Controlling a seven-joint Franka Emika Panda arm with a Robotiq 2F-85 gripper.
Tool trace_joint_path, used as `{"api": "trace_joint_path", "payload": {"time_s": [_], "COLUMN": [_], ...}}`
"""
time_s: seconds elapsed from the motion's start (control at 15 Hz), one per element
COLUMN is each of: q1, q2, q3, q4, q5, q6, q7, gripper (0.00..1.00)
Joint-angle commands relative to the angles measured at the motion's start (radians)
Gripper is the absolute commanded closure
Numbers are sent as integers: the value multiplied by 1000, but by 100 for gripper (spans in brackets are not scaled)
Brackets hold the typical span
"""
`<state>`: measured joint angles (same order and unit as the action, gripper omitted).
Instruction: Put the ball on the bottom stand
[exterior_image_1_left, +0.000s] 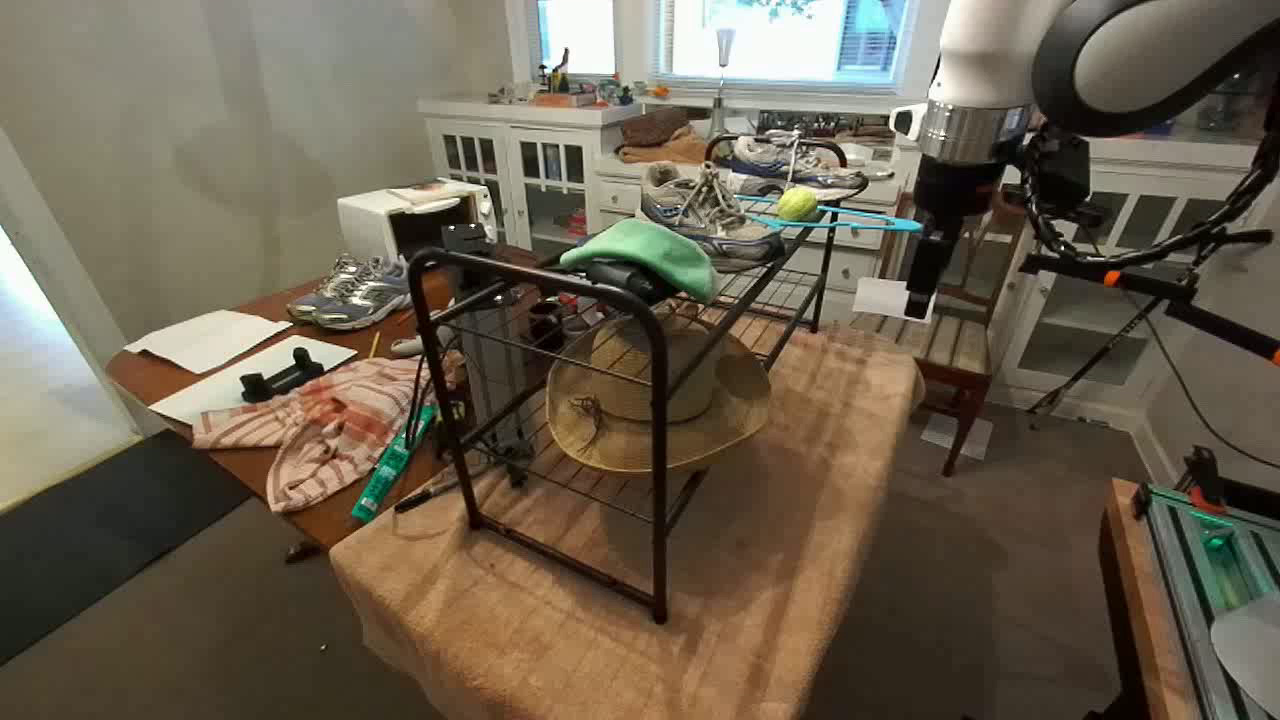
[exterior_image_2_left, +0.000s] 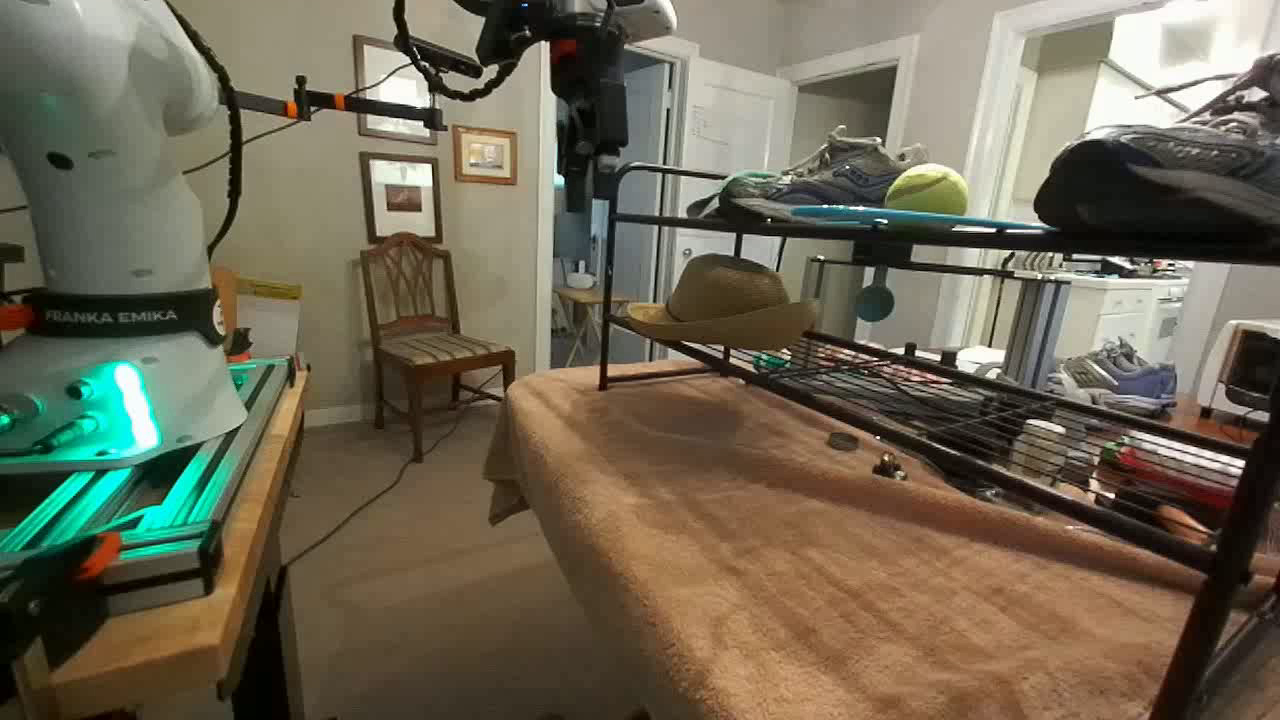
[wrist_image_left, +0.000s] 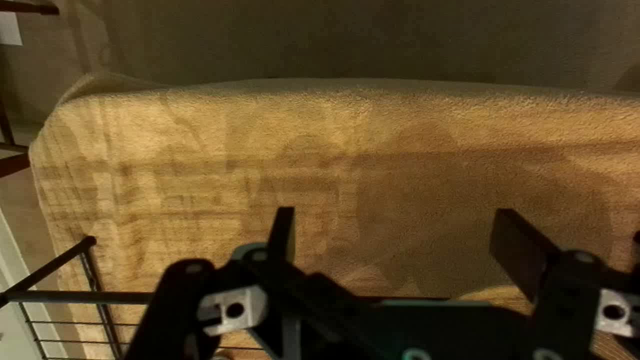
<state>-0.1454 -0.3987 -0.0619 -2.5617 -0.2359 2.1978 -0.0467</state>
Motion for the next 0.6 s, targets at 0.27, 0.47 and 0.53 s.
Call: {"api": "trace_joint_path", "payload": {"time_s": [0.27,0.47,0.53], "q1": [8,3,-1], "q2": [0,7,1], "q3": [-7,-8,-11], "q4": [1,28,41], "q5": [-3,12,17], "q6": [-3,-13,-14], "q7": [3,29,41], "gripper": [0,0,0]}}
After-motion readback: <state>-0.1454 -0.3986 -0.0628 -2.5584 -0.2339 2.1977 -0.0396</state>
